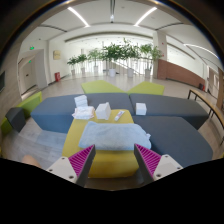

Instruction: Fold towel

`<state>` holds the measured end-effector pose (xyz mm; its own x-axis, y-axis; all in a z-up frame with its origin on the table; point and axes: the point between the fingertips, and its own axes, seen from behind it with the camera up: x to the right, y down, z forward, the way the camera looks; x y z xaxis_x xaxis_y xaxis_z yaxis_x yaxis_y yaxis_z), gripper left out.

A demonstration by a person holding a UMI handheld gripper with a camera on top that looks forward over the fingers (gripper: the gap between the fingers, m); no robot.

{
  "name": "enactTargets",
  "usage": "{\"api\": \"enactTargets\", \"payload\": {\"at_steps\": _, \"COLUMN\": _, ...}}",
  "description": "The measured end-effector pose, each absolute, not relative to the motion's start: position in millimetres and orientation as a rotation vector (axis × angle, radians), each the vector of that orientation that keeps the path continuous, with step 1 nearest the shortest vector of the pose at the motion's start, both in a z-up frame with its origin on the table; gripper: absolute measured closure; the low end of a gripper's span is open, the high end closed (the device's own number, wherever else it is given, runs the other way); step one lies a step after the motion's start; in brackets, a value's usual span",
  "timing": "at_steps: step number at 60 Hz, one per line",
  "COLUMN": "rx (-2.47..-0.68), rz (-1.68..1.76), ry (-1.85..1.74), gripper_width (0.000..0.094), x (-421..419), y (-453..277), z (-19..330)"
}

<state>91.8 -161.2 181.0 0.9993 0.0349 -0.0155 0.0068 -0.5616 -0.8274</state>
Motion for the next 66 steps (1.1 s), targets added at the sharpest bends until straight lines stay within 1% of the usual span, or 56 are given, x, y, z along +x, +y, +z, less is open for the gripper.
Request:
{"api": "enactTargets", "payload": {"at_steps": 7, "rx": -2.186, "rz": 0.048, "ry": -0.088, "gripper_width": 0.0135, "x": 84, "y": -142, "z": 169}}
{"api": "enactTargets", "payload": {"at_steps": 9, "rx": -2.190, "rz": 0.052, "ry": -0.102, "gripper_width": 0.0136, "x": 68, "y": -115, "z": 155}}
{"api": "enactTargets", "payload": {"at_steps": 10, "rx": -2.192, "rz": 0.056, "ry": -0.110, "gripper_width": 0.0137, "x": 71, "y": -121, "z": 159}}
{"api": "enactTargets", "payload": {"at_steps": 16, "rx": -2.191, "rz": 0.071, "ry": -0.151, "gripper_width": 0.0148, "x": 26, "y": -77, "z": 139}}
{"api": "enactTargets", "payload": {"at_steps": 19, "rx": -2.193, "rz": 0.087, "ry": -0.176, "gripper_width": 0.0164, "x": 7, "y": -45, "z": 120}}
{"api": "enactTargets", "payload": {"at_steps": 20, "rx": -2.195, "rz": 0.092, "ry": -0.184, "gripper_width": 0.0175, "x": -1, "y": -37, "z": 114}}
{"api": "enactTargets", "payload": {"at_steps": 21, "rx": -2.201, "rz": 0.096, "ry": -0.189, "gripper_width": 0.0181, "x": -8, "y": -44, "z": 114}}
{"api": "enactTargets", "payload": {"at_steps": 27, "rx": -2.240, "rz": 0.102, "ry": -0.215, "gripper_width": 0.0283, "x": -55, "y": 7, "z": 67}}
{"api": "enactTargets", "payload": {"at_steps": 33, "rx": -2.268, "rz": 0.080, "ry": -0.255, "gripper_width": 0.0355, "x": -73, "y": 42, "z": 23}}
{"api": "enactTargets", "payload": {"at_steps": 37, "rx": -2.309, "rz": 0.042, "ry": -0.272, "gripper_width": 0.0428, "x": -76, "y": 51, "z": -5}}
{"api": "enactTargets", "payload": {"at_steps": 39, "rx": -2.337, "rz": 0.022, "ry": -0.269, "gripper_width": 0.0444, "x": -71, "y": 54, "z": -22}}
{"api": "enactTargets", "payload": {"at_steps": 41, "rx": -2.303, "rz": 0.038, "ry": -0.271, "gripper_width": 0.0439, "x": -75, "y": 59, "z": -23}}
{"api": "enactTargets", "payload": {"at_steps": 44, "rx": -2.286, "rz": 0.033, "ry": -0.285, "gripper_width": 0.0471, "x": -75, "y": 60, "z": -21}}
{"api": "enactTargets", "payload": {"at_steps": 49, "rx": -2.270, "rz": 0.037, "ry": -0.295, "gripper_width": 0.0556, "x": -72, "y": 62, "z": -20}}
{"api": "enactTargets", "payload": {"at_steps": 52, "rx": -2.268, "rz": 0.081, "ry": -0.270, "gripper_width": 0.0559, "x": -72, "y": 62, "z": -20}}
{"api": "enactTargets", "payload": {"at_steps": 53, "rx": -2.269, "rz": 0.092, "ry": -0.263, "gripper_width": 0.0527, "x": -71, "y": 62, "z": -21}}
{"api": "enactTargets", "payload": {"at_steps": 55, "rx": -2.264, "rz": 0.070, "ry": -0.247, "gripper_width": 0.0705, "x": -62, "y": 64, "z": -20}}
{"api": "enactTargets", "payload": {"at_steps": 56, "rx": -2.262, "rz": 0.056, "ry": -0.232, "gripper_width": 0.0773, "x": -57, "y": 66, "z": -19}}
{"api": "enactTargets", "payload": {"at_steps": 57, "rx": -2.259, "rz": 0.053, "ry": -0.210, "gripper_width": 0.0876, "x": -54, "y": 68, "z": -19}}
{"api": "enactTargets", "payload": {"at_steps": 60, "rx": -2.251, "rz": 0.099, "ry": -0.172, "gripper_width": 0.0892, "x": -54, "y": 68, "z": -18}}
{"api": "enactTargets", "payload": {"at_steps": 66, "rx": -2.209, "rz": 0.061, "ry": -0.267, "gripper_width": 0.0923, "x": -55, "y": 67, "z": -14}}
